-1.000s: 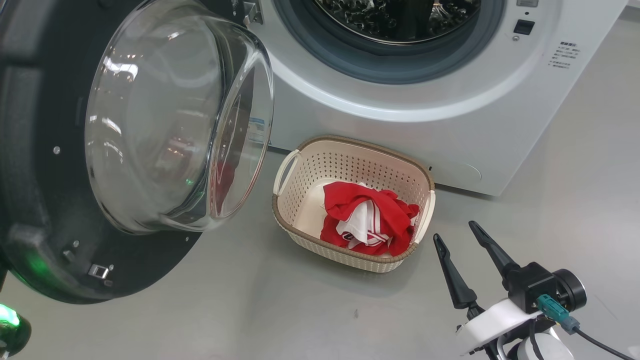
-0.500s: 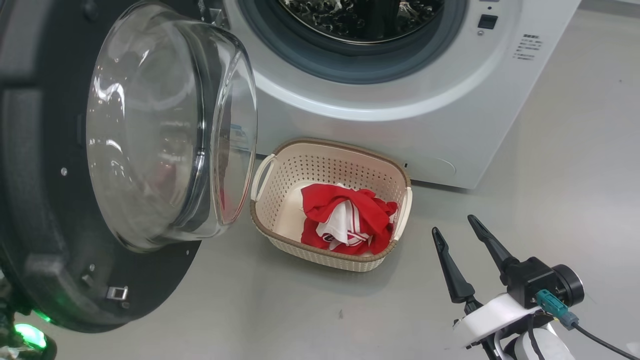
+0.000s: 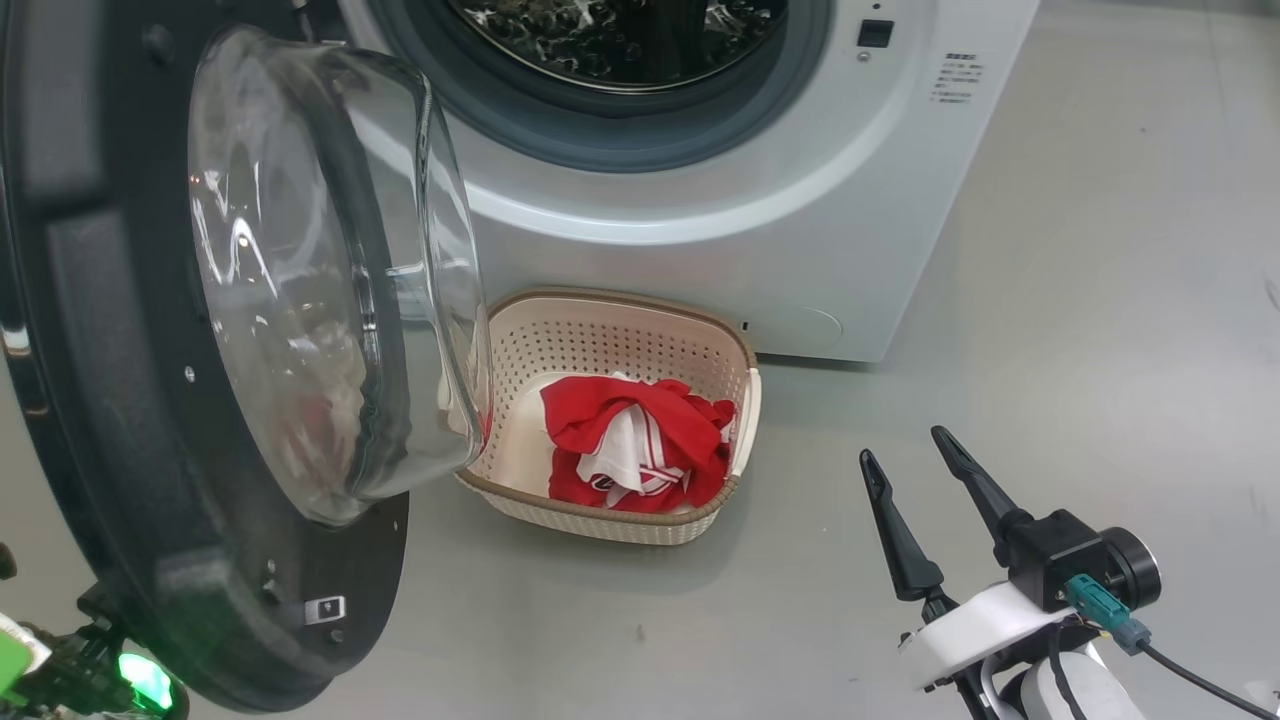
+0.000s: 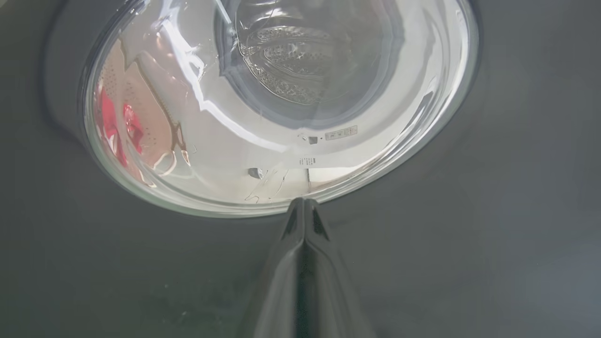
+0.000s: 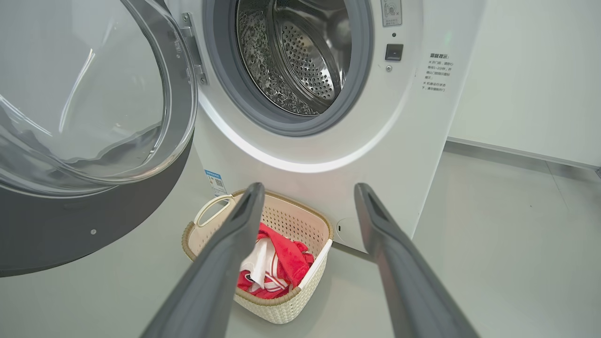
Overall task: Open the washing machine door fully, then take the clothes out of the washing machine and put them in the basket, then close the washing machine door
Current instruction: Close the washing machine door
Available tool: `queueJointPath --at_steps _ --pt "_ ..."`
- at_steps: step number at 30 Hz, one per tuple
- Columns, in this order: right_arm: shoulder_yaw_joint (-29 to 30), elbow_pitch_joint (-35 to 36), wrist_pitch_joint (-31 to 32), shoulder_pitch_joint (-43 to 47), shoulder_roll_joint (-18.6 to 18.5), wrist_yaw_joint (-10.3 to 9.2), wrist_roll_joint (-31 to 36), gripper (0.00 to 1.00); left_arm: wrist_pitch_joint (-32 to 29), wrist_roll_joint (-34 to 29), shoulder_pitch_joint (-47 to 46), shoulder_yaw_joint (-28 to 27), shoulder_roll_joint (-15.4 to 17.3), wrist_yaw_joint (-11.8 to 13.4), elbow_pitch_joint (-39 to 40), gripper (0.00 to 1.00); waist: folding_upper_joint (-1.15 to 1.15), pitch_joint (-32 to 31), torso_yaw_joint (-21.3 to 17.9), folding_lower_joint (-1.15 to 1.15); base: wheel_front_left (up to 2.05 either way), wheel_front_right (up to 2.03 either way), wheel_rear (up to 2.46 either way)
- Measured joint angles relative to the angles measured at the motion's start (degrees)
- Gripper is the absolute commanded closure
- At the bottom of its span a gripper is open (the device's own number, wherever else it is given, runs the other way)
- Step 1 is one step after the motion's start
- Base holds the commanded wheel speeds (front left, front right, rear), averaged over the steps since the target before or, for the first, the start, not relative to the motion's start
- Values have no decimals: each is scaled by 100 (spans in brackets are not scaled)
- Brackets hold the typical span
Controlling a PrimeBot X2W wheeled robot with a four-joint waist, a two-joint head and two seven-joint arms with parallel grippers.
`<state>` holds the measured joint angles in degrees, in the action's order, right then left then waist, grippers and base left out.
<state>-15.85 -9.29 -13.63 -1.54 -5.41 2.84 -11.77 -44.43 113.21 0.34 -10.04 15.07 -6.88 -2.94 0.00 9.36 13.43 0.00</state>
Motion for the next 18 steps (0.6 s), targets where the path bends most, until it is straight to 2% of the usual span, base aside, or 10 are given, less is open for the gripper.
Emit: queueJointPath --at_steps 18 --pt "-98 27 -38 -157 124 1 -45 0 -87 -200 156 244 -177 0 564 100 0 61 -745 0 0 0 0"
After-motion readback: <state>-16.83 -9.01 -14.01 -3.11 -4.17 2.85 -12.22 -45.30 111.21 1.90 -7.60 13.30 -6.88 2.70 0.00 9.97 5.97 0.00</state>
